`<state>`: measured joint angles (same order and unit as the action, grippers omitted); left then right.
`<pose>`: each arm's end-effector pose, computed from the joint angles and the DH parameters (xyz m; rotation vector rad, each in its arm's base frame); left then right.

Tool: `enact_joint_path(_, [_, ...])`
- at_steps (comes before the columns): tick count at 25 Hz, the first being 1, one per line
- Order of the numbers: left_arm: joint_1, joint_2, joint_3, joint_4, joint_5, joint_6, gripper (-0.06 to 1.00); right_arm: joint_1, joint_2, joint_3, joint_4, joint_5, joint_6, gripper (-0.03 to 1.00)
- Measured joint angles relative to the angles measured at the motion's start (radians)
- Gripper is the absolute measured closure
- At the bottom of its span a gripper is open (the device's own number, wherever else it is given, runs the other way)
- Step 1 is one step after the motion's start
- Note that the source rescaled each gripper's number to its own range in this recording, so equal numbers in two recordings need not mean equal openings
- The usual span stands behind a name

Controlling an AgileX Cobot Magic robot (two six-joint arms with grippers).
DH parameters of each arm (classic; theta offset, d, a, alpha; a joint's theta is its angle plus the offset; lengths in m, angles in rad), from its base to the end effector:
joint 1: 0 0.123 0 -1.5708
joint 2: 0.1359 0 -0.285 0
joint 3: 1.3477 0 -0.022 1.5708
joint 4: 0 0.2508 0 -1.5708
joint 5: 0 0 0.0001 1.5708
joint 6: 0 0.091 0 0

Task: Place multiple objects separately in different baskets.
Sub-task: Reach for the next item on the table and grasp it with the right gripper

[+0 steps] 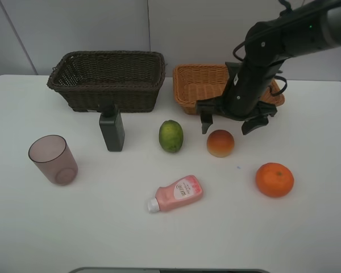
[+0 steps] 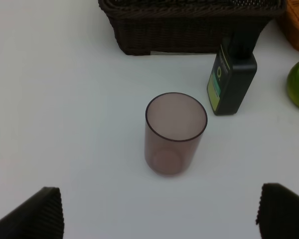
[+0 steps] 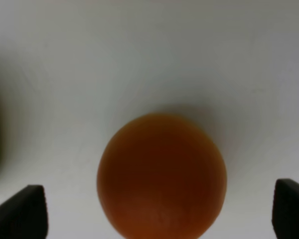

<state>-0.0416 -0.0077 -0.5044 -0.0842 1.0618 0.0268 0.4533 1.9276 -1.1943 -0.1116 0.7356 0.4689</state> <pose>-0.0070 -0.0064 0.2786 0.0740 2.0308 -0.1099 0.3316 0.1540 0.1516 -0.0882 2.9344 0.0150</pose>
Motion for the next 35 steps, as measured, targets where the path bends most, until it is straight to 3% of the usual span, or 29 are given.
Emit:
enact_joint_path(24, [0.000,0.000,0.000,0.000,0.000,0.000,-0.06,0.009,0.138,-0.001,0.003,-0.065,0.042,-0.02])
enact_joint_path(26, [0.000,0.000,0.000,0.000,0.000,0.000,-0.06,0.009,0.139,-0.003,0.003,-0.063,0.042,0.11])
enact_joint_path(28, [0.000,0.000,0.000,0.000,0.000,0.000,-0.06,0.009,0.139,-0.003,0.007,-0.063,0.042,0.43])
enact_joint_path(29, [0.000,0.000,0.000,0.000,0.000,0.000,-0.06,0.009,0.140,-0.003,0.008,-0.063,0.042,0.70])
enact_joint_path(30, [0.000,0.000,0.000,0.000,0.000,0.000,-0.06,0.009,0.140,-0.003,0.010,-0.063,0.042,0.85])
enact_joint_path(35, [0.000,0.000,0.000,0.000,0.000,0.000,-0.06,0.009,0.140,-0.003,0.011,-0.064,0.042,0.83])
